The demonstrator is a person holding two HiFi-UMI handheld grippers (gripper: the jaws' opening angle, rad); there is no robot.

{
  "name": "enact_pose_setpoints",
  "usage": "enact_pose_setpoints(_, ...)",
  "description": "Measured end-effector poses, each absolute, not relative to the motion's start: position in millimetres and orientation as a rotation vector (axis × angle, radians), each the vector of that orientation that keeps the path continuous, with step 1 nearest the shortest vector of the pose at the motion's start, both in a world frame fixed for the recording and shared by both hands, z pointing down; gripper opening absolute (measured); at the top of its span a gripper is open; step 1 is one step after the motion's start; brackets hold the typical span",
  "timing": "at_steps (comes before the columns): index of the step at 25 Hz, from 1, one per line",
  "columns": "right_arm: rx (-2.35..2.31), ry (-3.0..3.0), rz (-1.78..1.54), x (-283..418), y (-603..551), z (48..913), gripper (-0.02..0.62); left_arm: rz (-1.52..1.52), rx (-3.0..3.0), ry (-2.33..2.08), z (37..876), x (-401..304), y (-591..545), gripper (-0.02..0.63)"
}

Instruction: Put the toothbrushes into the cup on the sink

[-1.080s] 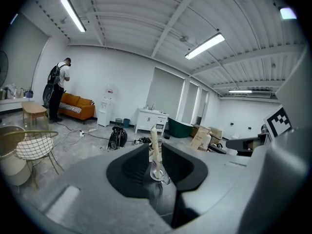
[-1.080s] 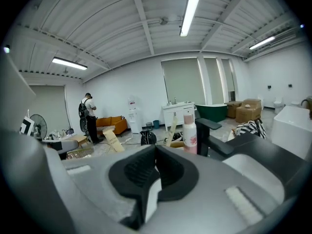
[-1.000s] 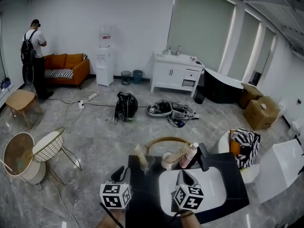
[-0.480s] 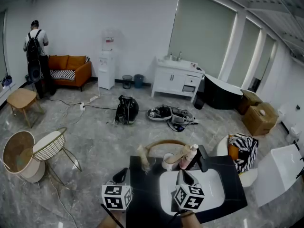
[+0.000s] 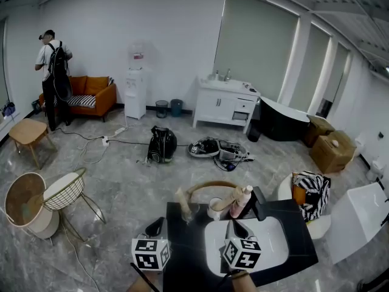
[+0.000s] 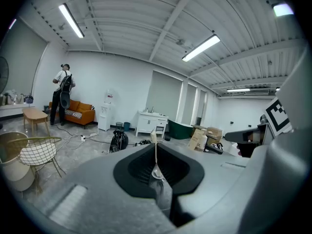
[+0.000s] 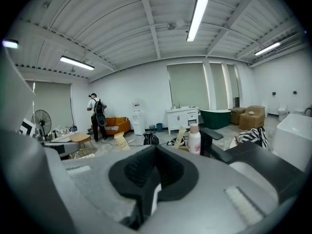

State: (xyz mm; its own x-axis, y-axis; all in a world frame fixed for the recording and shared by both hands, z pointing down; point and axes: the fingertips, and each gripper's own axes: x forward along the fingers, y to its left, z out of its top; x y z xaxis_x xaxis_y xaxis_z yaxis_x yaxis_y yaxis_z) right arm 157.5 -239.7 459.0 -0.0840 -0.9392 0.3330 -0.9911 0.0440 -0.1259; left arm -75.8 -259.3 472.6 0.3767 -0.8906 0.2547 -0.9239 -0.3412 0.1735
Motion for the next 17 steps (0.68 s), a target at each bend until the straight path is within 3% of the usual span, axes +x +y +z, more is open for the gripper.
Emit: enact_pose_setpoints(17,2.03,-2.14,0.517,162.1,-237.4,458.4,0.003,0.198,2.337,-1.601,480.4,-72.2,-259.5,0.015)
